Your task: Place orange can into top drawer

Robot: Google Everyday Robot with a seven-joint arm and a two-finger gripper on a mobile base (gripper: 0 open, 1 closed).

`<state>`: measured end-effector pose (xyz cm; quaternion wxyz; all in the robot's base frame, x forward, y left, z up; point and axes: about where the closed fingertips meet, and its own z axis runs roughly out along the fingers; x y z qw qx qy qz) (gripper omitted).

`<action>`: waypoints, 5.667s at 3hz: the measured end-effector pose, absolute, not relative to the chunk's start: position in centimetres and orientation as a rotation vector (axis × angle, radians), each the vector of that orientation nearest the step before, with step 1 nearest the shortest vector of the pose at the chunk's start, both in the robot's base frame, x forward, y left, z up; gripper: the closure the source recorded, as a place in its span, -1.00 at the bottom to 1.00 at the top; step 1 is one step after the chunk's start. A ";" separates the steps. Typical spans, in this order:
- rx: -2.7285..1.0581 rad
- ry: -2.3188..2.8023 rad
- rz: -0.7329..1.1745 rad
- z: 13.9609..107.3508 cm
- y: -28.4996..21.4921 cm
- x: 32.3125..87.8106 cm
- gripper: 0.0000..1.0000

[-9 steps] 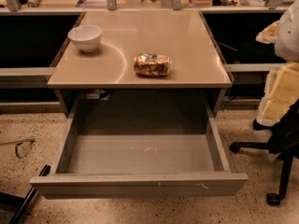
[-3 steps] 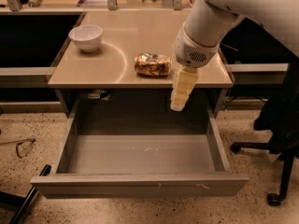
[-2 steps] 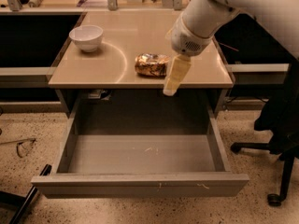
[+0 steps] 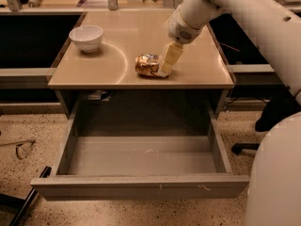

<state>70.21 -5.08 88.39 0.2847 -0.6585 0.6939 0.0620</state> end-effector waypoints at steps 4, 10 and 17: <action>-1.797 1.896 0.263 85.2 -3.8 71.3 -1.00; -1.773 1.880 0.349 83.9 -4.3 70.9 0.77; -1.581 1.838 0.539 70.4 -6.1 57.0 1.00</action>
Offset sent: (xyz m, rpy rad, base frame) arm 0.0151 0.0183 -0.0086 -0.0181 0.0352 0.0427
